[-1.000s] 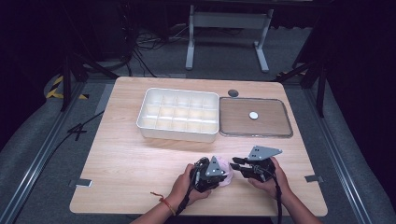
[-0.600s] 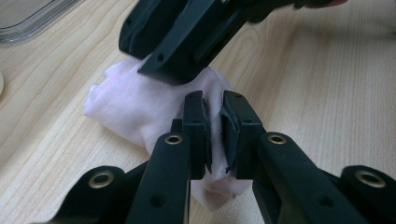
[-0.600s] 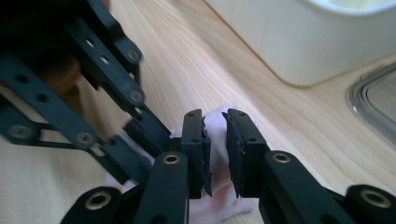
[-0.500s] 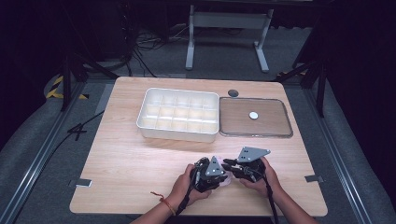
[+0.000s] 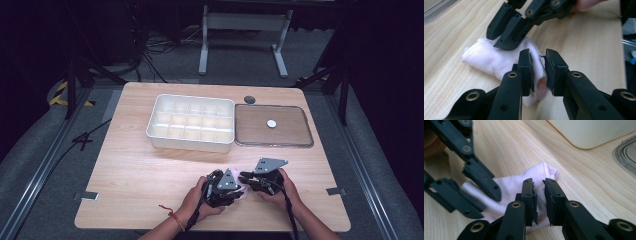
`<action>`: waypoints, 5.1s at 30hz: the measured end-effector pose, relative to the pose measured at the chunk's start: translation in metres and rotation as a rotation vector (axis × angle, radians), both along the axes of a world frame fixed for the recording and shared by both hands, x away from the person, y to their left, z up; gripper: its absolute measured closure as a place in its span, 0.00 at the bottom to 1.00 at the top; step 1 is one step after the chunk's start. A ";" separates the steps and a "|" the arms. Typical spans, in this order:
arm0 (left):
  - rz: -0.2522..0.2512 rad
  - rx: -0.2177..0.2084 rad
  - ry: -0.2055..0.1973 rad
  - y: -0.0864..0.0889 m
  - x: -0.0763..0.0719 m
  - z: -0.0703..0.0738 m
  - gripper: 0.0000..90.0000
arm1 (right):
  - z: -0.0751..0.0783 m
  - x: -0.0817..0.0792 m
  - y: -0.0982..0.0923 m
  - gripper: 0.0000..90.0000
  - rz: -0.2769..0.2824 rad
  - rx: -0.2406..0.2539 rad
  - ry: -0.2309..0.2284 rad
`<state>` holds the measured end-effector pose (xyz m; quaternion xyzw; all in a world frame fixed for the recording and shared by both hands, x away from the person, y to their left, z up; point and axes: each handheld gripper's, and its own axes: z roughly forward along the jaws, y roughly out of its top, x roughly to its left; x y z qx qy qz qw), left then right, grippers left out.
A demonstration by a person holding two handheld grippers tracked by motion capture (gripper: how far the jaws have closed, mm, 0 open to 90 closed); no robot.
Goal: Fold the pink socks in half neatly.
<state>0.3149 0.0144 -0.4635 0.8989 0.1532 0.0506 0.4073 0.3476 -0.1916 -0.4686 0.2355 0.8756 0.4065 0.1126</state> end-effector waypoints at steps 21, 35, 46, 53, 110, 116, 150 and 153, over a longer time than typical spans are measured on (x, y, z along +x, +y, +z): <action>-0.035 -0.014 0.016 0.002 0.004 -0.007 0.94 | -0.001 -0.001 -0.001 0.87 0.000 0.002 0.007; -0.044 0.026 -0.057 -0.004 -0.004 -0.010 0.95 | 0.001 0.001 -0.003 0.89 -0.002 -0.013 -0.015; -0.039 0.017 -0.044 -0.004 -0.002 -0.011 0.95 | 0.007 0.000 -0.008 0.99 -0.030 -0.041 -0.032; -0.036 0.008 -0.029 -0.003 -0.001 -0.012 0.95 | 0.013 -0.001 -0.016 0.99 -0.058 -0.002 -0.042; 0.015 -0.025 -0.071 0.048 -0.010 0.035 0.65 | 0.023 -0.008 -0.004 0.63 -0.063 0.051 0.016; 0.137 0.083 -0.049 0.101 -0.008 0.022 0.49 | 0.014 -0.003 -0.002 0.55 -0.081 0.022 0.050; 0.374 0.081 0.027 0.189 0.002 -0.019 0.18 | -0.003 0.009 -0.003 0.81 0.015 0.086 0.248; 0.373 0.084 0.028 0.189 0.002 -0.019 0.17 | 0.000 0.007 -0.003 0.81 0.025 0.093 0.229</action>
